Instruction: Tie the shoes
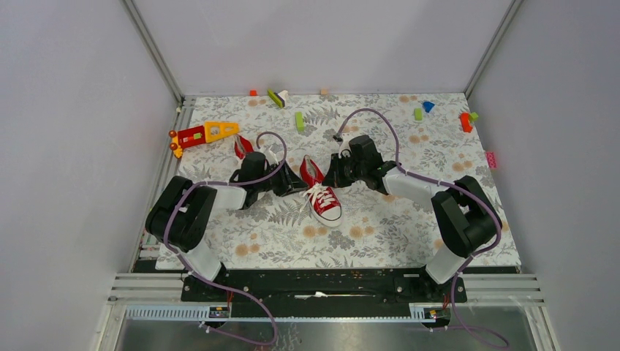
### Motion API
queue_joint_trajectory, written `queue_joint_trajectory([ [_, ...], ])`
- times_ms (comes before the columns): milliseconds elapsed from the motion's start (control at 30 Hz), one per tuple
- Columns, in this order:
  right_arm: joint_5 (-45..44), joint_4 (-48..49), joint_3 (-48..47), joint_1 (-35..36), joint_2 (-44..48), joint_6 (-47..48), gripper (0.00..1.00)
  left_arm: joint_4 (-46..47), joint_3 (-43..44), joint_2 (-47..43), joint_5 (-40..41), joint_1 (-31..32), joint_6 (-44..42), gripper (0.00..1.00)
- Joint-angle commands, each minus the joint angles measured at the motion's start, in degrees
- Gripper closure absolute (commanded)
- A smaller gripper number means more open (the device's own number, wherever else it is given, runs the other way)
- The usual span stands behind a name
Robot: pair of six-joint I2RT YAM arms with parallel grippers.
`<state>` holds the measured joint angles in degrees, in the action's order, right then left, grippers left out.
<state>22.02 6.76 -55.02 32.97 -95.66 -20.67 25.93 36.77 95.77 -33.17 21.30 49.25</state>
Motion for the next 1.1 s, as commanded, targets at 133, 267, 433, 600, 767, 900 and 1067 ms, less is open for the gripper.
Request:
queue_joint_trajectory([
  [133,-0.4,1.6,0.4,0.5,0.6,-0.6,1.0,12.8,-0.5,0.9,-5.3,-0.3,4.8,0.77],
  [267,-0.4,1.6,0.5,0.5,0.8,-0.8,1.0,11.3,-1.2,0.1,-5.9,-0.3,4.3,0.67],
  [433,-0.3,1.6,0.6,0.5,0.9,-0.8,1.0,4.5,-1.9,-2.4,-4.1,-0.3,-0.3,0.63],
  [600,-0.2,1.7,0.7,0.5,0.9,-0.8,1.0,0.6,-2.0,-4.8,-3.5,-0.3,-5.7,0.62],
  [767,0.1,1.8,0.7,0.5,0.9,-0.9,1.0,-5.5,-0.7,-5.9,-0.2,-0.3,-10.9,0.51],
  [900,0.2,1.8,0.7,0.4,0.9,-0.9,1.0,-4.8,-2.0,-7.1,1.5,-0.3,-12.2,0.4],
  [1067,0.3,1.8,0.8,0.5,1.3,-1.0,1.0,-5.5,-0.9,-4.7,-0.2,-0.4,-14.2,0.44],
])
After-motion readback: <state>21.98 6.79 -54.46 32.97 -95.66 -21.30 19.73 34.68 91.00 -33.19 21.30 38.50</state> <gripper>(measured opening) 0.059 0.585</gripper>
